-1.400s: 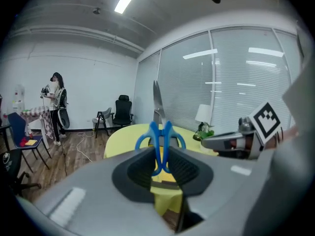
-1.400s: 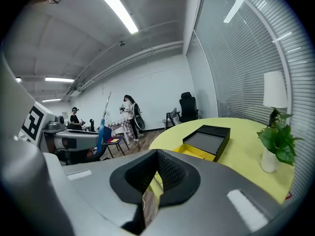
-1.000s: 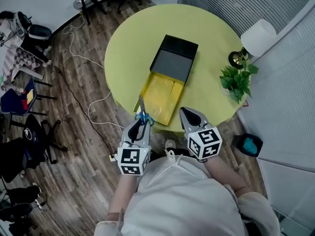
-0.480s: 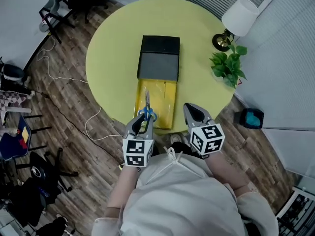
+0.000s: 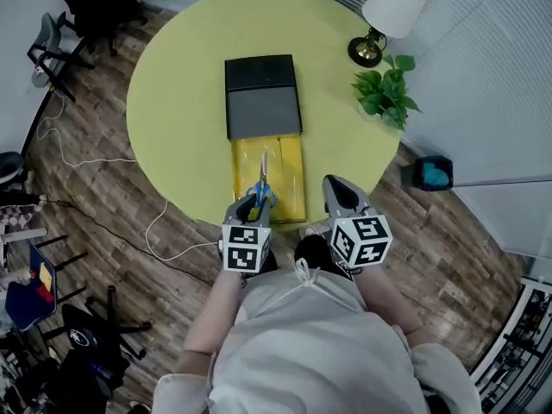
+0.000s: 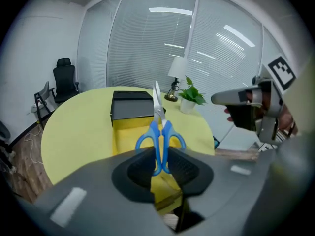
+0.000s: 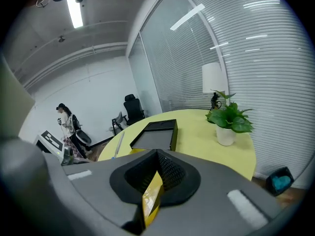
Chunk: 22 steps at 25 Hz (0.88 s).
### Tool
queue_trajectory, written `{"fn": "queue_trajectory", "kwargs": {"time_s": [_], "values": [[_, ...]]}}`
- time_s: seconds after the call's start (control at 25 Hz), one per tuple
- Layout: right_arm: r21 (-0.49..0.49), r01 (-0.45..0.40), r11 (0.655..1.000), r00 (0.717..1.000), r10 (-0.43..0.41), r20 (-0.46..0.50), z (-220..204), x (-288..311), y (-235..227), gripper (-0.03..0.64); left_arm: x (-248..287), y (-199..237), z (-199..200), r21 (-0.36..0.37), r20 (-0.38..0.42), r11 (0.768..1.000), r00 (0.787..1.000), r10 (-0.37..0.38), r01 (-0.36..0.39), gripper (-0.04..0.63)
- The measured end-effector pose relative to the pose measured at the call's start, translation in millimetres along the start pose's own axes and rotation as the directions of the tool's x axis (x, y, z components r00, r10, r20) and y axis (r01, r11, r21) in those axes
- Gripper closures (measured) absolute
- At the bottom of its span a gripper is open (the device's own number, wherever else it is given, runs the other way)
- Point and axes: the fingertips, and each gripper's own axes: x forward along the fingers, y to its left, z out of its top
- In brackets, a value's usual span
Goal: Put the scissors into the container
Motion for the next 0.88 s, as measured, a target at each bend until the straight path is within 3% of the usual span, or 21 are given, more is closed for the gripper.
{"fn": "queue_trajectory", "kwargs": {"time_s": [0.24, 0.56, 0.76, 0.88], "values": [[-0.004, 0.039, 0.999, 0.999, -0.039, -0.005, -5, 2, -5, 0.617, 30, 2, -9, 0.042, -0.071, 0.998, 0.997, -0.032, 0.035, 0.514], [-0.013, 0.052, 0.999, 0.998, -0.052, -0.028, -17, 3, -19, 0.617, 71, 3, -27, 0.022, -0.222, 0.998, 0.973, -0.058, 0.064, 0.514], [-0.021, 0.04, 0.999, 0.998, -0.041, -0.04, -20, 5, -19, 0.617, 84, 1, -39, 0.069, -0.301, 0.994, 0.952, -0.058, 0.083, 0.514], [-0.03, 0.03, 0.999, 0.999, -0.031, -0.045, -20, 5, -16, 0.617, 91, -2, -54, 0.053, -0.376, 0.994, 0.924, -0.073, 0.1, 0.514]]}}
